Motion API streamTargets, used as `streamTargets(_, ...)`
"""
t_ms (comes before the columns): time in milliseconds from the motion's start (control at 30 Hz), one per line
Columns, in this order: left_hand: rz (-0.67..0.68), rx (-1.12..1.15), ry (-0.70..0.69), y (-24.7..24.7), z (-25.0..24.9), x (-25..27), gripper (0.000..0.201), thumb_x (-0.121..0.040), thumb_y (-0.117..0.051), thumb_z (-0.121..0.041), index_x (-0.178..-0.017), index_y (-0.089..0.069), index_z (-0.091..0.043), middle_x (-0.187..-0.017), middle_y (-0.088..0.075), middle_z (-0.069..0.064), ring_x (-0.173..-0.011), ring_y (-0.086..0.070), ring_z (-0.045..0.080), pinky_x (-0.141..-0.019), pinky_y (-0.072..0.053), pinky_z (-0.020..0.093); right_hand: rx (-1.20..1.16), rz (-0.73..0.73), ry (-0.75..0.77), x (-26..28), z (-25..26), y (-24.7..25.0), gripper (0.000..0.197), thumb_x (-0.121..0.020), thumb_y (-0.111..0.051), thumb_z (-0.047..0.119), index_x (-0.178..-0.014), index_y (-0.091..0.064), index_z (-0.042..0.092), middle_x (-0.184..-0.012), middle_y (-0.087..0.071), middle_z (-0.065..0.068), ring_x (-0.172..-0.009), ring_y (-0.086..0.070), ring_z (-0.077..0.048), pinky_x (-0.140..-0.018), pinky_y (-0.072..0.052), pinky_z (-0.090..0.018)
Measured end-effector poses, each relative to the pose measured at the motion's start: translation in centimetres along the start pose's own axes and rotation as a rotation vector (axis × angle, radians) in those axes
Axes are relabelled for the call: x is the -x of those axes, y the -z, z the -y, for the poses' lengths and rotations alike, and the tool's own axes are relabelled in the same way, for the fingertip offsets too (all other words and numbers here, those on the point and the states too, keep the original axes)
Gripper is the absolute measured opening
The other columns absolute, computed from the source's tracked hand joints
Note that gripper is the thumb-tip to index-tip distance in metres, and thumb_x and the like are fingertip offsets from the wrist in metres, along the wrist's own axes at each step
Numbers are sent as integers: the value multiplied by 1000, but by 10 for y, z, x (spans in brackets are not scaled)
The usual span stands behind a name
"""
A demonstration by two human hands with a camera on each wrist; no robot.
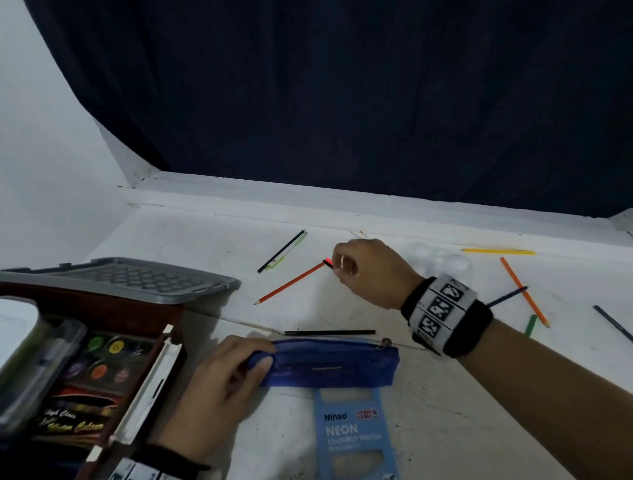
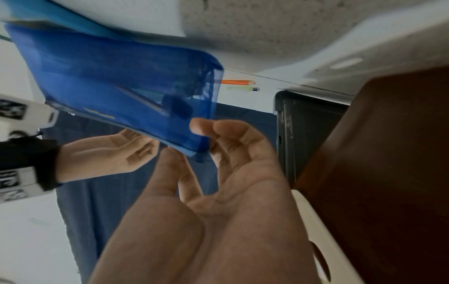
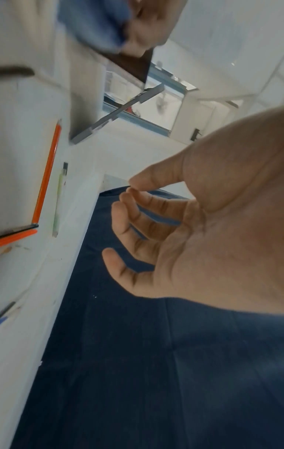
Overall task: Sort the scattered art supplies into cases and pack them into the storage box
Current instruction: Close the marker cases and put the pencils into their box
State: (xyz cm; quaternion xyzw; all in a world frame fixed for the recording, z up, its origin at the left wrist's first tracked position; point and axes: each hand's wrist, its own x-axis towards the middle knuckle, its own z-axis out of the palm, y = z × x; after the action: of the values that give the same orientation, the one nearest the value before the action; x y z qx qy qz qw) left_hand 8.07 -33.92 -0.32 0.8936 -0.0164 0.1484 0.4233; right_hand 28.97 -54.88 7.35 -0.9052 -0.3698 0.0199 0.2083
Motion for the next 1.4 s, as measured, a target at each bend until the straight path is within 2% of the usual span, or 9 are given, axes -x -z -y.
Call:
streamTargets(200, -93, -37, 103, -5, 4, -7, 31, -94, -49, -50, -75, -66, -31, -74, -61, -11, -73, -62, 10, -68, -48, 32, 96, 146, 160, -76, -5, -41, 19, -94, -52, 20, -112, -60, 23, -113, -58, 7, -108, -53, -18, -91, -47, -39)
streamTargets(367, -105, -87, 185, -5, 3, -14, 15, -79, -61, -41, -76, -73, -33, -79, -64, -17, -73, -61, 2, -62, -41, 10, 215, 289, 235, -115, -11, -80, 40, -99, -42, 14, -138, -49, 15, -143, -48, -3, -129, -46, -26, -102, -43, -48)
streamTargets(533, -57, 127, 266, -4, -1, -17, 35, -76, -58, -35, -106, -74, -36, -109, -67, -18, -97, -61, 10, -73, -44, 11, 344, 332, 275, -141, -19, -105, 37, -98, -39, 6, -132, -51, 16, -130, -48, -4, -111, -56, -28, -81, -46, -41)
streamTargets(767, 125, 291, 436, -3, 3, -14, 45, -80, -59, -26, -117, -68, -49, -129, -64, -12, -113, -64, 13, -98, -53, 43, 495, 258, 273, -155, -20, -105, 31, -92, -45, 4, -120, -54, 14, -121, -48, -7, -113, -48, -28, -80, -43, -40)
streamTargets(867, 182, 327, 469, -2, 2, -19, 46, -80, -56, -26, -119, -67, -48, -125, -67, -13, -107, -65, 31, -95, -53, 43, 427, 218, 270, -148, -29, -102, 23, -88, -50, -3, -106, -55, 12, -110, -50, -8, -93, -56, -30, -68, -41, -36)
streamTargets(967, 162, 371, 496, -3, -6, -24, 46, -80, -51, -24, -110, -69, -54, -119, -68, -19, -91, -65, 26, -78, -55, 36, 411, 197, 260, -130, -33, -93, 23, -89, -49, -4, -98, -47, 17, -98, -47, -4, -79, -53, -27, -67, -37, -37)
streamTargets(1067, 172, 458, 528, -5, -11, -28, 43, -85, -50, -21, -104, -72, -54, -125, -66, -8, -91, -67, 14, -70, -56, 29, 323, 141, 249, -104, -19, -67, 31, -89, -42, -5, -99, -37, 24, -86, -47, 0, -68, -50, -24, -62, -37, -35)
streamTargets(1167, 222, 486, 557, -8, -9, -29, 63, -102, -42, 3, -107, -72, -53, -133, -63, -1, -106, -66, 17, -75, -55, 28, 122, -6, 224, -68, 3, -36, 12, -102, -41, 14, -103, -35, 24, -82, -58, -2, -62, -56, -25, -56, -49, -39)
streamTargets(1400, 230, 608, 505, -9, -33, -35, 61, -94, -28, 23, -118, -67, -16, -111, -75, -3, -103, -70, 14, -77, -57, 19, -671, -89, 241, 34, 46, 0, 7, -107, -39, 22, -112, -38, 27, -95, -68, -1, -88, -70, -15, -80, -59, -40)
